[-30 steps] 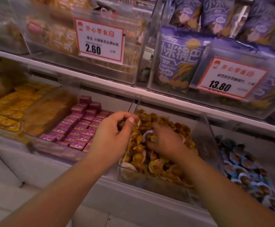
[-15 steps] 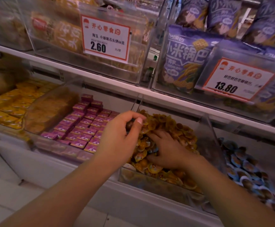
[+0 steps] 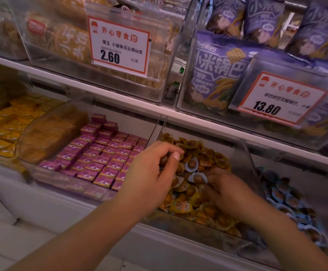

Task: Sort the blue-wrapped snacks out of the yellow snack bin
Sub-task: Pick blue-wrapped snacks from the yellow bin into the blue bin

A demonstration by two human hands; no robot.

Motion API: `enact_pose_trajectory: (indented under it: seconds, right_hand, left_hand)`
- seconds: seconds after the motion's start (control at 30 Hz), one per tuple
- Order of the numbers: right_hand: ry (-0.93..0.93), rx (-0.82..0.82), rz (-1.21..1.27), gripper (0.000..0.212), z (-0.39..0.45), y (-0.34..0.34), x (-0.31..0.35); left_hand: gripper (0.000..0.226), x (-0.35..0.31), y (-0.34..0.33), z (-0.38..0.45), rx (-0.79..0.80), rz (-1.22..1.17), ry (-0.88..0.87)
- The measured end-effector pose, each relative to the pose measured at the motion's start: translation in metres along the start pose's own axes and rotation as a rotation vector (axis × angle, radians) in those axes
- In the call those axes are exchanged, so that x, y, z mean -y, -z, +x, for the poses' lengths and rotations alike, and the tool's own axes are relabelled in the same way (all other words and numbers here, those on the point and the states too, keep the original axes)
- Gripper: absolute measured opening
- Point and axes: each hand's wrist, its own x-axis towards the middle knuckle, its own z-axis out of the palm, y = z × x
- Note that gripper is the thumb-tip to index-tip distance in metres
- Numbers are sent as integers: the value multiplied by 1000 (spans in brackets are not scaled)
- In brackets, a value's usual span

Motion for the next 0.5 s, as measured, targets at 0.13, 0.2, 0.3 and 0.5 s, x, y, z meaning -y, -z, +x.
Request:
enact_pose_trajectory:
  seconds: [0.13, 0.2, 0.3, 0.5]
  right_hand:
    - [-140, -66, -138, 28, -5, 17, -4]
    - [-176, -88, -172, 27, 12, 20, 2]
    - [-211, -9, -240, 29, 46, 15, 8]
    - [-198, 168, -99, 65, 72, -8, 15]
  left_hand:
    - [15, 5, -14, -4, 105, -20, 91]
    - [14, 8, -22, -3, 143, -80, 213]
    - [14, 11, -31, 1, 151, -285, 434]
    - [19, 12, -34, 12, 93, -455, 560]
